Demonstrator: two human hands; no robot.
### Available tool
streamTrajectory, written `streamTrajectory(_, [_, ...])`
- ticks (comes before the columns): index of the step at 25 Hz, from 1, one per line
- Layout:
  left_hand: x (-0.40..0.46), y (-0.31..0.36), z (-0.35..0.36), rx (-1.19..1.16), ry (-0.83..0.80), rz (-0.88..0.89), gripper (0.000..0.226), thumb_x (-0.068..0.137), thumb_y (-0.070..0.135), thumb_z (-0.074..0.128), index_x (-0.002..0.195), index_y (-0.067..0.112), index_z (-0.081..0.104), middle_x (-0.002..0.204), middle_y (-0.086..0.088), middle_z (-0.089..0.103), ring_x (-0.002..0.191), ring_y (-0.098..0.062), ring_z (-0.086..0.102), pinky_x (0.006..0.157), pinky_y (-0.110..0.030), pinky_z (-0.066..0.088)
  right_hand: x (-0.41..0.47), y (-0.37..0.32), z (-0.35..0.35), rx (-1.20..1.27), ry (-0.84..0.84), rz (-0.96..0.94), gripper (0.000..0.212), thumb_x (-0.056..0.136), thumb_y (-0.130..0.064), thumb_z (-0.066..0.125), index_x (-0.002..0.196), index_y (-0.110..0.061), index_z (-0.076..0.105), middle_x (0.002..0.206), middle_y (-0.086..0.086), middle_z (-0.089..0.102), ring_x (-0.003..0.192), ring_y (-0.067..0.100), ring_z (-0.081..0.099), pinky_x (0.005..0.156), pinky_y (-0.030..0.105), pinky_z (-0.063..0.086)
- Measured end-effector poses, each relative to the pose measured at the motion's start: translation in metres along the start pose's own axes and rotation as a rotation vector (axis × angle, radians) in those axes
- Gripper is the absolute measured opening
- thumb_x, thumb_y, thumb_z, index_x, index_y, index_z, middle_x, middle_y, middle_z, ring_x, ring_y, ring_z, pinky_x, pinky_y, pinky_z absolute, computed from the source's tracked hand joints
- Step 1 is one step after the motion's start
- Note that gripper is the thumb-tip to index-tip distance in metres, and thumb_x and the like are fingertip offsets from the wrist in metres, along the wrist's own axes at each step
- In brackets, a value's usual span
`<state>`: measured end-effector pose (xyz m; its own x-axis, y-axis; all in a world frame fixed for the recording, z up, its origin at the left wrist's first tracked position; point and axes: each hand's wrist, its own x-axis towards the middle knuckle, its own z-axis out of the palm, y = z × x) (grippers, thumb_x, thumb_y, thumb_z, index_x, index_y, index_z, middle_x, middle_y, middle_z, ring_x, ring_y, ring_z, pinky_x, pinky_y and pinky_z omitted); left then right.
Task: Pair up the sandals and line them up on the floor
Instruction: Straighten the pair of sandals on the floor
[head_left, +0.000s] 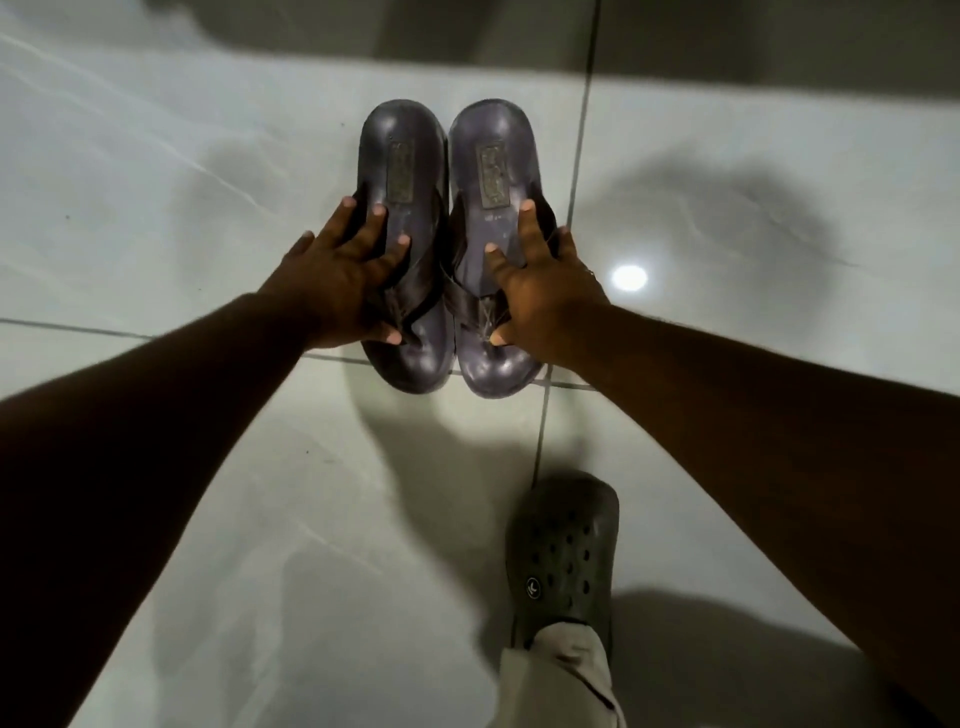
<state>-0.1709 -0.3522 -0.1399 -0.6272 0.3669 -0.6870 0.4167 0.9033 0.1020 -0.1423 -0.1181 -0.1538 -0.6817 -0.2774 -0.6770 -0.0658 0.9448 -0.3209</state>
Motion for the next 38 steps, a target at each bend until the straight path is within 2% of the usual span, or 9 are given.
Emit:
streamTrajectory(5, [0.007, -0.001, -0.012, 0.088, -0.022, -0.029, 0.11, 0.067, 0.068, 0.064, 0.151, 0.034, 0.002, 0.163, -0.003, -0.009, 0.148, -0.028, -0.015, 0.117, -0.058, 0.01, -0.006, 0.002, -0.011, -0.08, -0.013, 0.055, 0.099, 0.077, -0.061, 0.067, 0.153, -0.041, 0.007, 0.164, 0.005, -0.02, 0.147, 0.05, -0.014, 0.115, 0.07, 0.002])
streamTrajectory(9, [-0.004, 0.035, -0.035, 0.061, 0.079, -0.101, 0.118, 0.059, 0.07, 0.068, 0.151, 0.031, 0.006, 0.164, -0.008, 0.003, 0.149, -0.031, -0.005, 0.116, -0.061, 0.007, -0.055, 0.064, -0.036, -0.03, 0.159, 0.053, 0.1, 0.079, -0.059, 0.065, 0.155, -0.033, 0.005, 0.166, 0.006, -0.009, 0.15, 0.044, -0.01, 0.113, 0.07, 0.004])
streamTrajectory(12, [0.0, 0.118, -0.056, 0.033, 0.143, -0.061, 0.12, 0.056, 0.071, 0.069, 0.151, 0.029, 0.009, 0.163, -0.01, 0.009, 0.148, -0.036, 0.003, 0.116, -0.062, 0.01, -0.125, 0.163, -0.052, -0.02, 0.214, 0.221, 0.098, 0.081, -0.058, 0.064, 0.156, -0.03, 0.007, 0.167, 0.007, -0.006, 0.151, 0.04, -0.006, 0.115, 0.067, 0.009])
streamTrajectory(20, [0.069, 0.423, -0.09, -0.036, 0.174, 0.254, 0.118, 0.065, 0.077, 0.056, 0.151, 0.021, 0.001, 0.163, -0.012, 0.002, 0.149, -0.035, -0.003, 0.119, -0.053, 0.009, -0.284, 0.401, -0.049, 0.059, 0.288, 0.536, 0.107, 0.074, -0.062, 0.068, 0.156, -0.02, 0.013, 0.165, 0.017, 0.007, 0.152, 0.039, 0.004, 0.118, 0.06, 0.014])
streamTrajectory(24, [0.123, 0.54, -0.089, 0.004, 0.147, 0.315, 0.116, 0.066, 0.077, 0.056, 0.151, 0.025, -0.003, 0.163, -0.009, -0.004, 0.149, -0.034, -0.008, 0.119, -0.054, 0.006, -0.307, 0.49, -0.016, 0.093, 0.246, 0.545, 0.107, 0.073, -0.067, 0.065, 0.156, -0.029, 0.007, 0.166, 0.011, -0.003, 0.15, 0.044, -0.003, 0.115, 0.065, 0.011])
streamTrajectory(27, [0.16, 0.599, -0.08, 0.085, 0.063, 0.368, 0.106, 0.071, 0.07, 0.057, 0.151, 0.031, -0.001, 0.164, -0.005, -0.005, 0.148, -0.035, -0.01, 0.118, -0.057, 0.009, -0.3, 0.535, 0.003, 0.174, 0.207, 0.488, 0.092, 0.083, -0.057, 0.061, 0.155, -0.035, 0.008, 0.166, 0.004, -0.01, 0.148, 0.05, -0.007, 0.113, 0.068, 0.012])
streamTrajectory(30, [0.183, 0.648, -0.067, 0.086, -0.038, 0.339, 0.092, 0.078, 0.058, 0.059, 0.151, 0.033, 0.008, 0.164, -0.004, -0.004, 0.147, -0.038, -0.014, 0.119, -0.056, 0.016, -0.303, 0.568, 0.018, 0.19, 0.19, 0.435, 0.077, 0.09, -0.043, 0.058, 0.154, -0.03, 0.018, 0.166, 0.005, -0.007, 0.145, 0.056, -0.002, 0.114, 0.066, 0.017])
streamTrajectory(33, [0.188, 0.704, -0.058, 0.091, -0.059, 0.283, 0.084, 0.085, 0.052, 0.054, 0.151, 0.03, 0.007, 0.163, -0.006, -0.006, 0.145, -0.04, -0.019, 0.119, -0.057, 0.015, -0.317, 0.609, 0.025, 0.216, 0.213, 0.4, 0.064, 0.095, -0.034, 0.052, 0.153, -0.026, 0.025, 0.166, 0.01, -0.009, 0.146, 0.055, -0.003, 0.119, 0.062, 0.012])
streamTrajectory(38, [0.212, 0.815, -0.072, 0.045, -0.047, 0.305, 0.08, 0.087, 0.051, 0.051, 0.151, 0.034, 0.006, 0.164, -0.002, -0.008, 0.147, -0.036, -0.018, 0.118, -0.061, 0.011, -0.362, 0.722, 0.023, 0.141, 0.202, 0.377, 0.062, 0.097, -0.033, 0.047, 0.154, -0.021, 0.027, 0.165, 0.017, -0.01, 0.148, 0.051, 0.002, 0.121, 0.058, 0.008])
